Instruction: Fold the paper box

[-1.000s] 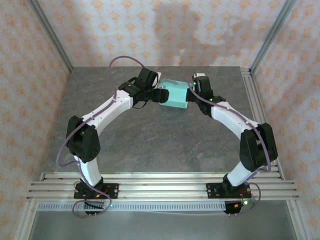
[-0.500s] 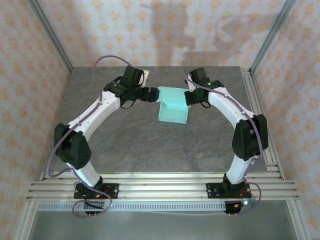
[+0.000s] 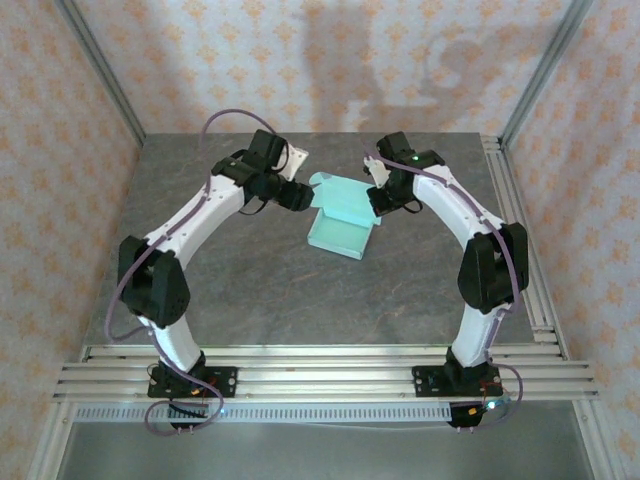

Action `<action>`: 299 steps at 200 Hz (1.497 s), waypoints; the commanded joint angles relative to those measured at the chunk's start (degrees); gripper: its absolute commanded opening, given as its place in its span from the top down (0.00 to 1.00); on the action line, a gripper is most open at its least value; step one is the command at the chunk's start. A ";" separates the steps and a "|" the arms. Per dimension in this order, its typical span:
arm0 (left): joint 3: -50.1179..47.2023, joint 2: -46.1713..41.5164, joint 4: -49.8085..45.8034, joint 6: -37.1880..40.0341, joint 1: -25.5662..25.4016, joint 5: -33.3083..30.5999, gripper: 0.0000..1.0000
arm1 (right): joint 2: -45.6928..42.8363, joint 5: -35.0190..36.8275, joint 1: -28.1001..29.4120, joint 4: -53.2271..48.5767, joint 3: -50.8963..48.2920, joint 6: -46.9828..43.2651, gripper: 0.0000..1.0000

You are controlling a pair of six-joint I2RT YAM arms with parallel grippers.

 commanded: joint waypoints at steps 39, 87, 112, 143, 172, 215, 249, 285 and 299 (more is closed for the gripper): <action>7.71 7.27 -5.24 17.29 0.51 1.84 0.40 | 0.52 -3.48 -0.19 -6.35 1.84 -7.29 1.00; 9.95 10.22 -4.77 19.06 1.64 2.80 0.39 | 1.57 -3.24 -0.22 -6.57 3.70 -7.77 1.00; 12.62 12.45 -8.03 20.17 3.24 5.39 0.44 | 1.87 -3.39 -0.20 -6.83 4.47 -8.75 1.00; 14.53 14.01 -10.56 24.62 4.07 9.29 0.47 | 2.56 -4.61 -0.30 -6.92 5.09 -9.59 1.00; 16.32 15.51 -13.04 26.99 4.03 12.55 0.51 | 3.48 -4.83 -0.43 -7.05 5.85 -9.32 1.00; 17.30 16.76 -14.23 27.40 3.98 15.74 0.58 | 3.80 -4.74 -0.73 -7.10 6.15 -8.99 1.00; 19.28 18.65 -16.87 27.42 3.98 15.73 0.67 | 3.61 -4.60 -0.94 -6.92 5.97 -8.79 1.00; 19.37 18.98 -17.74 27.52 3.76 15.14 0.73 | 3.23 -4.63 -1.01 -6.75 5.71 -8.64 1.00; 19.35 19.16 -17.64 27.43 3.73 14.70 0.73 | 3.22 -4.69 -1.01 -6.75 5.71 -8.61 1.00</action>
